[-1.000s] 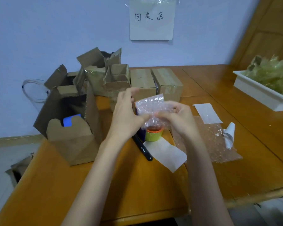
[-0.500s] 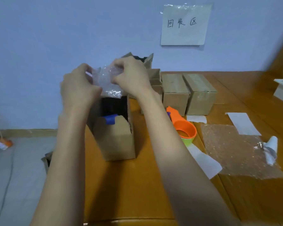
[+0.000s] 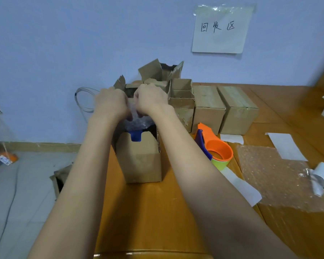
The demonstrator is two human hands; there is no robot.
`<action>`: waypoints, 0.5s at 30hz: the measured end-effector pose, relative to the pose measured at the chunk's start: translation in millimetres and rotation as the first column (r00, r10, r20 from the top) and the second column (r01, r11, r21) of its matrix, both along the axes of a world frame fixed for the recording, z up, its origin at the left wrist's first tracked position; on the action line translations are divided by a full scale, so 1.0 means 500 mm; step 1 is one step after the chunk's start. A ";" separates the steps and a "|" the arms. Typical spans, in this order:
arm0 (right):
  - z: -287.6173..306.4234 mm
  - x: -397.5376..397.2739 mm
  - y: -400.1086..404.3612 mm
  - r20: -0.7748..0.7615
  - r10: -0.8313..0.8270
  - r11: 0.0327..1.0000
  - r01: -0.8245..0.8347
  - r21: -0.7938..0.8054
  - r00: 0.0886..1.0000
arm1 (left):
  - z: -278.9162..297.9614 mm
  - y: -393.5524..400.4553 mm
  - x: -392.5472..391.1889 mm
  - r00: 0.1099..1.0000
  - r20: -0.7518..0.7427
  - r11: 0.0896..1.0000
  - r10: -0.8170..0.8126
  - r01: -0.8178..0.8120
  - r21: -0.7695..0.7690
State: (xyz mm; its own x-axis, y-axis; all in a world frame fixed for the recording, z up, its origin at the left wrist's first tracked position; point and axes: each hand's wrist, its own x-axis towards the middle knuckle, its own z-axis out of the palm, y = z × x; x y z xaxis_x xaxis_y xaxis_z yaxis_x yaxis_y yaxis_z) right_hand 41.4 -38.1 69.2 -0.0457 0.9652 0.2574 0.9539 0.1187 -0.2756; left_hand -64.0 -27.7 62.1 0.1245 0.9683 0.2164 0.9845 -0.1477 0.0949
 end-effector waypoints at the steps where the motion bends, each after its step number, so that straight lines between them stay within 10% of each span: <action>1: -0.001 0.000 0.000 0.013 0.000 1.000 0.000 0.000 1.000 | -0.004 0.005 0.002 0.999 0.027 1.000 -0.028 0.027 0.013; 5: -0.003 0.007 -0.005 0.055 0.004 1.000 -0.004 0.003 0.998 | -0.012 0.016 0.012 0.986 0.096 0.990 -0.137 0.133 0.048; 15: 0.026 0.004 -0.009 0.109 -0.034 0.990 0.048 -0.129 0.993 | 0.008 0.049 0.040 0.949 -0.256 0.983 -0.185 0.179 -0.049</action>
State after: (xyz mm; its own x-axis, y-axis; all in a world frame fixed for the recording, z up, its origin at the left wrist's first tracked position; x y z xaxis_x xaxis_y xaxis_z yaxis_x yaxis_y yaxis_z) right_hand 43.6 -42.7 82.2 -0.0259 0.9920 0.1238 0.9819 0.0485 -0.1833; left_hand -43.8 -3.2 66.2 0.3477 0.9286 0.1297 0.9323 -0.3276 -0.1534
